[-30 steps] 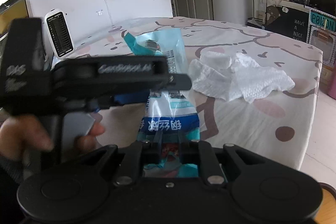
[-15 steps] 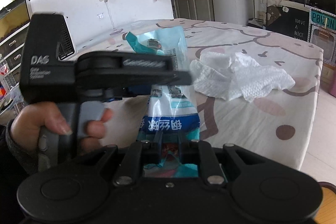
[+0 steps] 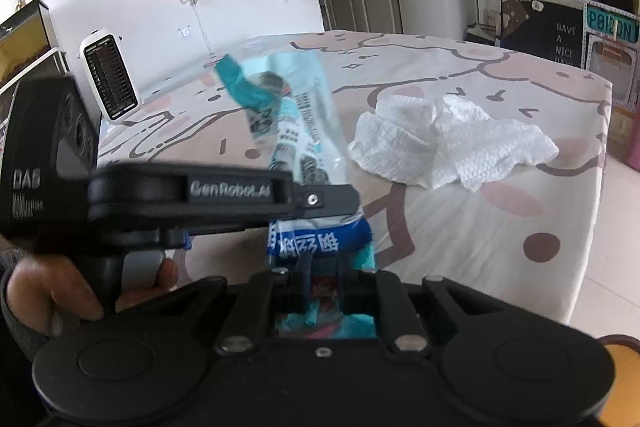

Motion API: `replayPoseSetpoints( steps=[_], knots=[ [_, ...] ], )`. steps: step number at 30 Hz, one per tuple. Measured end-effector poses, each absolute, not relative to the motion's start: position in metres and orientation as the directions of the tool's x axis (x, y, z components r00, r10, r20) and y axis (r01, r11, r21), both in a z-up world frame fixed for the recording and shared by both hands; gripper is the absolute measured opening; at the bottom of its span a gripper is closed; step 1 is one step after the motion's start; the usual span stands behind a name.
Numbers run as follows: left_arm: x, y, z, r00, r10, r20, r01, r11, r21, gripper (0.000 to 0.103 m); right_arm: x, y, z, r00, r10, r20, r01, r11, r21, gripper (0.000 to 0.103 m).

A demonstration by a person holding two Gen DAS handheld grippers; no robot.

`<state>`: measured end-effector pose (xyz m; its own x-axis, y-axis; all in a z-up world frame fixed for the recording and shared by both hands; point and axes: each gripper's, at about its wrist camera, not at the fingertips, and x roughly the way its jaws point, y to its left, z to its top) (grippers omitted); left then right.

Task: Collect trash

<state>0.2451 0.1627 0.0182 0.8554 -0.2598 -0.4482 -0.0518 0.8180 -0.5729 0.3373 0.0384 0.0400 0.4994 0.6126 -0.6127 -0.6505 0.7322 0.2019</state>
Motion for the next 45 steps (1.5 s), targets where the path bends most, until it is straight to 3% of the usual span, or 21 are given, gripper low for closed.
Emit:
replayPoseSetpoints(
  steps=[2,5,7,10,13,19,25,29,35,41,42,45],
  knots=[
    [0.241,0.169,0.024,0.876,-0.227,-0.426,-0.067,0.817,-0.573,0.011,0.337,0.032,0.054,0.532,0.616,-0.581,-0.646,0.739,0.193,0.018],
    [0.237,0.177,0.031,0.895,-0.177,-0.41,-0.096,0.82,-0.565,0.011,0.346,0.018,0.079,0.618,0.594,-0.514,-0.594,0.782,0.189,0.048],
    [0.236,0.181,0.031,0.897,-0.174,-0.405,-0.104,0.81,-0.577,0.011,0.36,0.013,0.087,0.695,0.536,-0.479,-0.529,0.833,0.164,0.081],
    [0.235,0.184,0.032,0.901,-0.174,-0.398,-0.103,0.804,-0.585,0.011,0.389,0.015,0.085,0.76,0.472,-0.448,-0.477,0.872,0.109,0.101],
    [0.233,0.189,0.032,0.904,-0.179,-0.388,-0.1,0.794,-0.6,0.011,0.427,0.021,0.071,0.745,0.442,-0.499,-0.466,0.881,0.084,0.103],
    [0.232,0.202,0.025,0.905,-0.19,-0.38,-0.104,0.768,-0.631,0.011,0.479,0.036,0.035,0.637,0.472,-0.609,-0.471,0.864,0.177,0.103],
    [0.229,0.205,0.023,0.911,-0.195,-0.364,-0.096,0.758,-0.645,0.011,0.474,0.078,0.029,0.572,0.548,-0.61,-0.608,0.783,0.133,0.103],
    [0.227,0.205,0.021,0.91,-0.17,-0.379,-0.119,0.768,-0.63,0.011,0.467,0.109,0.022,0.597,0.475,-0.647,-0.641,0.767,-0.028,0.103],
    [0.226,0.204,0.023,0.908,-0.169,-0.384,-0.12,0.772,-0.625,0.011,0.47,0.089,0.025,0.679,0.367,-0.636,-0.539,0.837,-0.092,0.103],
    [0.226,0.203,0.025,0.909,-0.168,-0.382,-0.115,0.78,-0.616,0.011,0.48,0.071,0.022,0.675,0.351,-0.649,-0.476,0.879,-0.02,0.103],
    [0.226,0.203,0.025,0.909,-0.168,-0.382,-0.114,0.781,-0.614,0.011,0.479,0.073,0.023,0.674,0.348,-0.651,-0.47,0.883,-0.014,0.098],
    [0.227,0.201,0.025,0.909,-0.169,-0.381,-0.108,0.786,-0.608,0.011,0.472,0.076,0.028,0.659,0.385,-0.646,-0.51,0.86,-0.009,0.07]
  ],
)
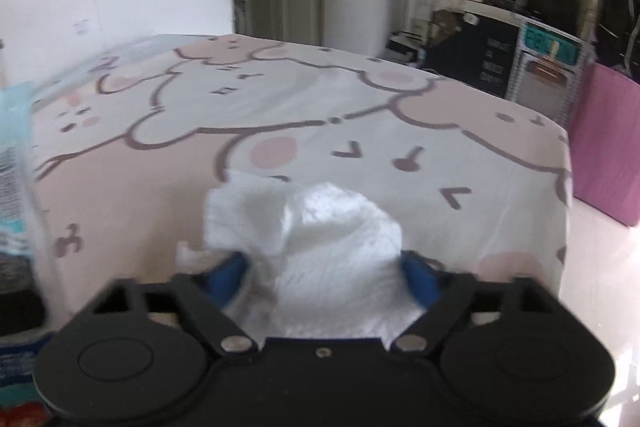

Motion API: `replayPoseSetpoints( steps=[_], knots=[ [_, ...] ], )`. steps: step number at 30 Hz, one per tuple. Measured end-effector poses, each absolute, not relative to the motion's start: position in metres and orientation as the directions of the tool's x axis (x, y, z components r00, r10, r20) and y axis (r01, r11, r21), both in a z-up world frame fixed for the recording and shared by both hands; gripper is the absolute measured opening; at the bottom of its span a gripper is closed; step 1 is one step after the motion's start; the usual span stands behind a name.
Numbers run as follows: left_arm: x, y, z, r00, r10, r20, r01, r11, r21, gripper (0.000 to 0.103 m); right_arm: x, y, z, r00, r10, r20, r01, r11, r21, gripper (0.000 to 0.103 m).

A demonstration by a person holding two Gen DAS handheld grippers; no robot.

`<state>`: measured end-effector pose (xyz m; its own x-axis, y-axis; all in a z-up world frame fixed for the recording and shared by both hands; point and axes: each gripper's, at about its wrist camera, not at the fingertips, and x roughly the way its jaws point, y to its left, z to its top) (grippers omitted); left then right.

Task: Collect trash
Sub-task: 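Grasp the white tissue on the table with the right tool, then carry the clear bag with the left tool while the right tool carries the tissue to the wastebasket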

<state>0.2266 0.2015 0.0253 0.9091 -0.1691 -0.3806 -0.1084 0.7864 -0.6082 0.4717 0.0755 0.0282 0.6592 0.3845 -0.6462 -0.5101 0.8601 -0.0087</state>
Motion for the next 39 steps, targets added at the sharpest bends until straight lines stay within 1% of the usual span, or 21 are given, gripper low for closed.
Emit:
replayPoseSetpoints(
  steps=[1,2,3,4,5,7,13,25,32,39],
  knots=[
    [0.227,0.201,0.026,0.909,-0.17,-0.38,-0.106,0.789,-0.606,0.011,0.468,0.077,0.029,0.659,0.391,-0.643,-0.519,0.855,-0.013,0.06],
    [0.227,0.2,0.026,0.909,-0.171,-0.38,-0.104,0.791,-0.604,0.011,0.464,0.08,0.03,0.659,0.393,-0.641,-0.523,0.852,-0.015,0.056],
    [0.226,0.199,0.026,0.909,-0.17,-0.38,-0.103,0.792,-0.602,0.011,0.462,0.083,0.03,0.657,0.396,-0.641,-0.528,0.849,-0.017,0.044],
    [0.226,0.198,0.026,0.909,-0.169,-0.38,-0.102,0.794,-0.599,0.011,0.459,0.085,0.031,0.654,0.401,-0.641,-0.534,0.845,-0.017,0.028],
    [0.226,0.198,0.027,0.91,-0.167,-0.38,-0.103,0.796,-0.597,0.011,0.457,0.088,0.032,0.656,0.4,-0.641,-0.535,0.845,-0.021,0.02],
    [0.225,0.198,0.027,0.91,-0.163,-0.38,-0.106,0.796,-0.595,0.011,0.452,0.09,0.033,0.667,0.382,-0.639,-0.525,0.85,-0.041,0.012],
    [0.228,0.195,0.031,0.907,-0.16,-0.389,-0.106,0.807,-0.58,0.011,0.428,0.077,0.047,0.669,0.398,-0.628,-0.511,0.86,0.001,0.01],
    [0.209,0.166,0.065,0.917,-0.181,-0.356,-0.042,0.843,-0.536,0.011,0.354,0.021,0.091,0.726,0.387,-0.568,-0.445,0.895,0.042,0.01],
    [0.198,0.127,0.08,0.905,-0.222,-0.363,0.023,0.877,-0.479,0.011,0.316,-0.028,0.108,0.775,0.348,-0.528,-0.376,0.925,0.057,0.01],
    [0.199,0.072,0.096,0.887,-0.281,-0.366,0.119,0.906,-0.406,0.011,0.284,-0.085,0.122,0.826,0.288,-0.484,-0.294,0.954,0.065,0.01]
  ],
)
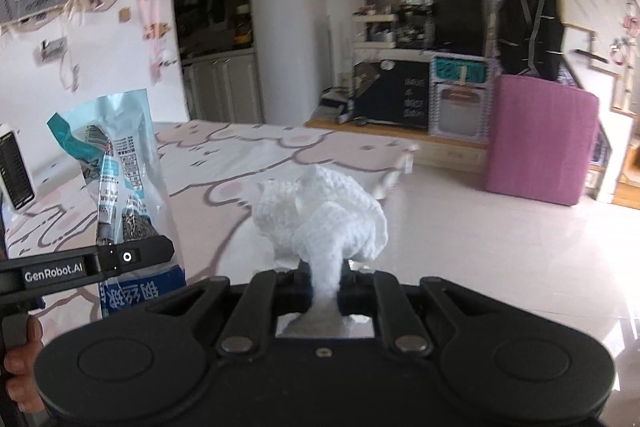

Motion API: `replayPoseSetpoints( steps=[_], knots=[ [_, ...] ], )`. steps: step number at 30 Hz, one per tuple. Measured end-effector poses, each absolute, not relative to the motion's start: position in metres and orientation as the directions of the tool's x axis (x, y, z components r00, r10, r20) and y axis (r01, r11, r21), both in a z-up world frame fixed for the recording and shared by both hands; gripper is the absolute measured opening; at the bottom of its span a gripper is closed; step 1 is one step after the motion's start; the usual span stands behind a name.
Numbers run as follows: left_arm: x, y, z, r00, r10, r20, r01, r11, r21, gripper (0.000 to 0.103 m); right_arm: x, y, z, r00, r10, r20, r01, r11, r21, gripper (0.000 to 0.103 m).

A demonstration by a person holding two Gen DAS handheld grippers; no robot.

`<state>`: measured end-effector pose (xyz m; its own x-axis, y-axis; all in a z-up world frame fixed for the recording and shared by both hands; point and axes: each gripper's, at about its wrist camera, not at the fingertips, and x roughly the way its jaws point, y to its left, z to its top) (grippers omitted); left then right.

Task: Collect trash
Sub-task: 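Carry the clear bag with the left tool while the right tool carries the tissue to the wastebasket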

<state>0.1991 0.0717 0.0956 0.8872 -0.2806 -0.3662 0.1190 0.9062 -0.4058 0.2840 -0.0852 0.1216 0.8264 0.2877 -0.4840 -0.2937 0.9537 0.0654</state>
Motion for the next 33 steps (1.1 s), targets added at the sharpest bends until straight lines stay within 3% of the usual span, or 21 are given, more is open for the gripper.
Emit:
replayPoseSetpoints(
  steps=[8,19,27,33],
  knots=[
    [0.217,0.001,0.102,0.866,-0.347,-0.361,0.243,0.921,-0.303,0.011,0.264,-0.16,0.121,0.864,0.205,-0.46,-0.179,0.979,0.101,0.011],
    [0.282,-0.078,0.068,0.795,-0.412,-0.446,0.384,0.91,-0.157,0.011,0.279,-0.242,0.067,0.873,0.072,-0.482,0.019,0.983,0.182,0.011],
    [0.351,-0.131,0.004,0.584,-0.474,-0.659,0.515,0.844,-0.151,0.011,0.31,-0.27,-0.001,0.828,0.009,-0.561,0.137,0.966,0.218,0.011],
    [0.397,-0.166,-0.063,0.375,-0.434,-0.819,0.572,0.804,-0.163,0.011,0.324,-0.289,-0.03,0.802,-0.014,-0.597,0.182,0.958,0.222,0.011]
  ],
)
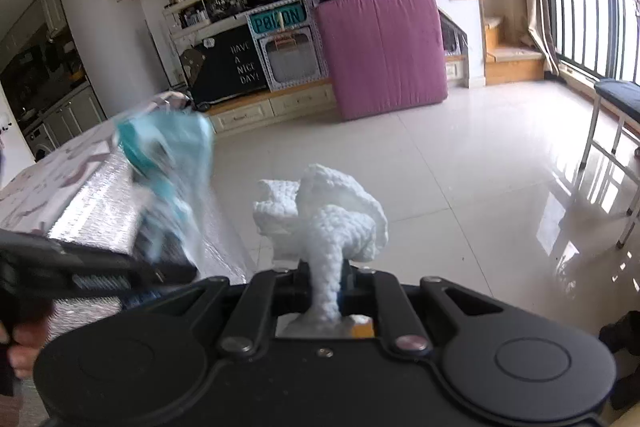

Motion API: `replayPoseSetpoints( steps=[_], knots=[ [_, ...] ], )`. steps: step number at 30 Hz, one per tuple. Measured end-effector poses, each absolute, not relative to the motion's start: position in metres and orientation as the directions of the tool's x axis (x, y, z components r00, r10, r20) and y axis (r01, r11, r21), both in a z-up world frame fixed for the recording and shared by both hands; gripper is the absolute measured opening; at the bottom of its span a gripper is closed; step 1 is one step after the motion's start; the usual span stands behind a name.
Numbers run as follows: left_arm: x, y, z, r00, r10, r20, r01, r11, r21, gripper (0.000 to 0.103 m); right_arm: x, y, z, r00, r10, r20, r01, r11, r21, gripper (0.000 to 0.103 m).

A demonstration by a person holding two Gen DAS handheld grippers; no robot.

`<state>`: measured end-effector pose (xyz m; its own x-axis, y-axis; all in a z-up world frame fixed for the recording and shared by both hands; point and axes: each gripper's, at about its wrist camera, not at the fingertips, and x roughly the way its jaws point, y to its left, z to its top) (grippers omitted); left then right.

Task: Collect trash
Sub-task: 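Carry the clear bag with the left tool while the right tool carries the tissue to the wastebasket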

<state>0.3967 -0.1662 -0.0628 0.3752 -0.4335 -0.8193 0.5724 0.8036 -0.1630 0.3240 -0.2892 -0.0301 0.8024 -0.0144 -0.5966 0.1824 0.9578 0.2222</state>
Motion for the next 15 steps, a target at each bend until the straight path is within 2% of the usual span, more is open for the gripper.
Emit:
replayPoseSetpoints(
  steps=[6,12,14,15],
  knots=[
    [0.416,-0.181,-0.11,0.264,-0.372,-0.89,0.591,0.792,-0.156,0.011,0.354,-0.303,-0.071,0.716,0.043,-0.697,0.189,0.949,0.253,0.011],
    [0.426,-0.195,-0.131,0.212,-0.304,-0.929,0.632,0.768,-0.107,0.011,0.39,-0.31,-0.116,0.63,0.153,-0.762,0.162,0.933,0.321,0.011],
    [0.43,-0.207,-0.139,0.2,-0.287,-0.937,0.654,0.751,-0.091,0.011,0.404,-0.309,-0.133,0.601,0.176,-0.779,0.161,0.928,0.335,0.013],
    [0.432,-0.21,-0.144,0.191,-0.277,-0.942,0.665,0.742,-0.084,0.011,0.409,-0.311,-0.142,0.59,0.187,-0.786,0.166,0.924,0.344,0.02]
  ],
)
